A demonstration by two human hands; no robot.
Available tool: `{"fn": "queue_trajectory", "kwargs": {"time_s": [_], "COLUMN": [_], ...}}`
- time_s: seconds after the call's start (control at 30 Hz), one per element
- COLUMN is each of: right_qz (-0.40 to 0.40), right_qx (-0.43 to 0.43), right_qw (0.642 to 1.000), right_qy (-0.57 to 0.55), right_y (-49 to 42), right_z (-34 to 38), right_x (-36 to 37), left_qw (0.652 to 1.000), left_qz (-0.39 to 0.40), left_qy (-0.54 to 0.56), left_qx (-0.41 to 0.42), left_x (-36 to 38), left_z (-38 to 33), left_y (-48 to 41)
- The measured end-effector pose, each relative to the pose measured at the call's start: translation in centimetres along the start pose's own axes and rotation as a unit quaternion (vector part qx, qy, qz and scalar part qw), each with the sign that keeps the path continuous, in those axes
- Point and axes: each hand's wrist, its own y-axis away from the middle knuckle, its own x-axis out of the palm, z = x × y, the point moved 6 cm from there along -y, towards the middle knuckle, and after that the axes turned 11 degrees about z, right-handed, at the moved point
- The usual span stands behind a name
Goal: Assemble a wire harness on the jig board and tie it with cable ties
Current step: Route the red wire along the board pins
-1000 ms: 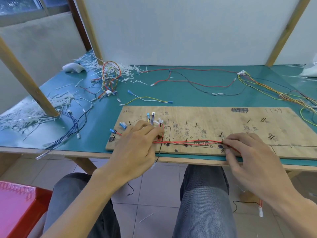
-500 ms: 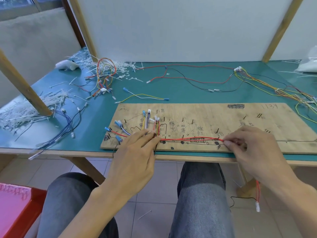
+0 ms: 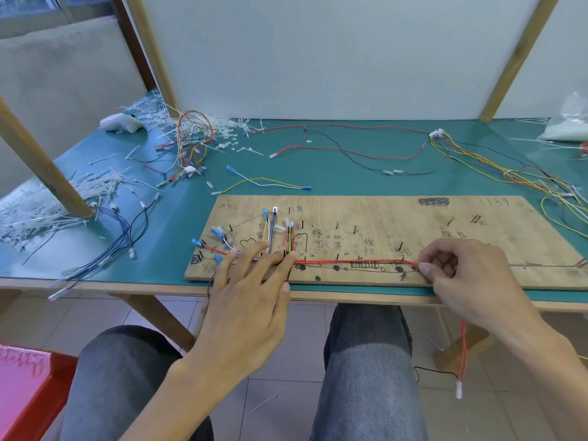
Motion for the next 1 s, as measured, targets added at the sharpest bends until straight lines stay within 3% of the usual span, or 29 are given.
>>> {"fn": "queue_trajectory", "kwargs": {"time_s": [0.23,0.4,1.0], "right_qz": [-0.061,-0.092,-0.074], "right_qx": [-0.076,-0.167,-0.143], "right_qw": [0.991,0.950,0.961], "right_qy": [0.088,0.246,0.225], "right_y": [1.3,3.1,3.0], "right_z": [0.9,1.4,0.8], "right_x": [1.1,2.0,1.9], "left_qw": [1.000,0.999,0.999], "left_qz": [0.018,0.036,0.034], "left_qy": [-0.007,-0.001,-0.011], "left_qx": [-0.021,-0.037,-0.015], "left_x": [0.3,1.2,0.1], "left_z": [0.0,-0.5,-0.3], "left_y": [0.0,0.3,0.3]}}
